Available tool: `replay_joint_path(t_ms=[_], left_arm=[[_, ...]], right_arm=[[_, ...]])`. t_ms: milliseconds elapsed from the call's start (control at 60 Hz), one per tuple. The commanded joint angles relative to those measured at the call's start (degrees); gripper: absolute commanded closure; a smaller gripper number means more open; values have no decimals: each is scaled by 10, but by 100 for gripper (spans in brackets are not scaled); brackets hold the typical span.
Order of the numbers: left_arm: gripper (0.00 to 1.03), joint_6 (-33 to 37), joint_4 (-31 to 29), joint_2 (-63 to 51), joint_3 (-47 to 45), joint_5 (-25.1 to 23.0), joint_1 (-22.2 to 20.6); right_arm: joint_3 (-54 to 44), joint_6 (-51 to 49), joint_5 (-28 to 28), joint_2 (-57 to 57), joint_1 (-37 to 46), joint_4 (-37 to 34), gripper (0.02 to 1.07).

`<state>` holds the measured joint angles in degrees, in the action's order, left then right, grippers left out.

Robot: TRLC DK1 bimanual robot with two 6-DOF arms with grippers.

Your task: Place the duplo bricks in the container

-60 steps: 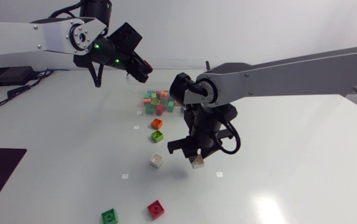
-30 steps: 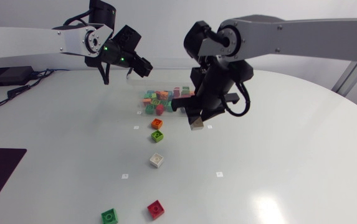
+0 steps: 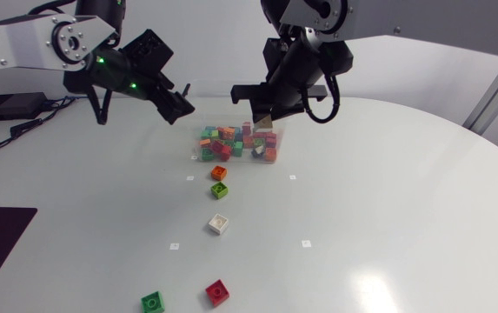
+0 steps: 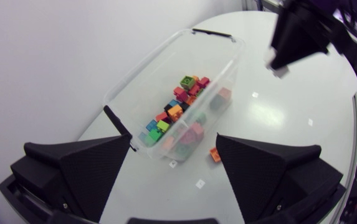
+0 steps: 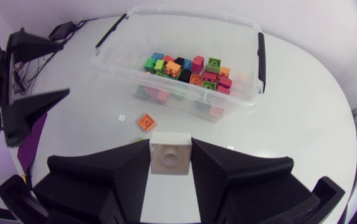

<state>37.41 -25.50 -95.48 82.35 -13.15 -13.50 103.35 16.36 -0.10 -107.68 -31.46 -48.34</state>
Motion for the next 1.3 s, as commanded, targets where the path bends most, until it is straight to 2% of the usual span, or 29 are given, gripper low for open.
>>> replay_joint_path(t_ms=[0,167,450,650,767,1083,1133,1217,1283], left_arm=[[6,55,-32,31,-47,0,2],[6,125,-88,80,-119,1,0],[6,191,-150,142,-235,2,-9],[6,220,-155,173,-336,36,-43],[6,220,-157,189,-364,39,-56],[6,219,-167,217,-419,53,-81],[7,219,-169,222,-428,56,-87],[7,217,-171,226,-437,63,-98],[7,214,-174,231,-446,65,-108]], right_arm=[[25,-6,10,-30,8,17,78],[63,-13,14,-68,20,49,78],[128,-19,12,-123,32,79,78],[180,-19,14,-166,38,92,78],[194,-27,26,-179,36,117,78],[240,-35,36,-227,31,130,78],[255,-38,38,-241,33,129,74],[276,-41,39,-258,34,127,57],[280,-48,55,-260,32,130,56]])
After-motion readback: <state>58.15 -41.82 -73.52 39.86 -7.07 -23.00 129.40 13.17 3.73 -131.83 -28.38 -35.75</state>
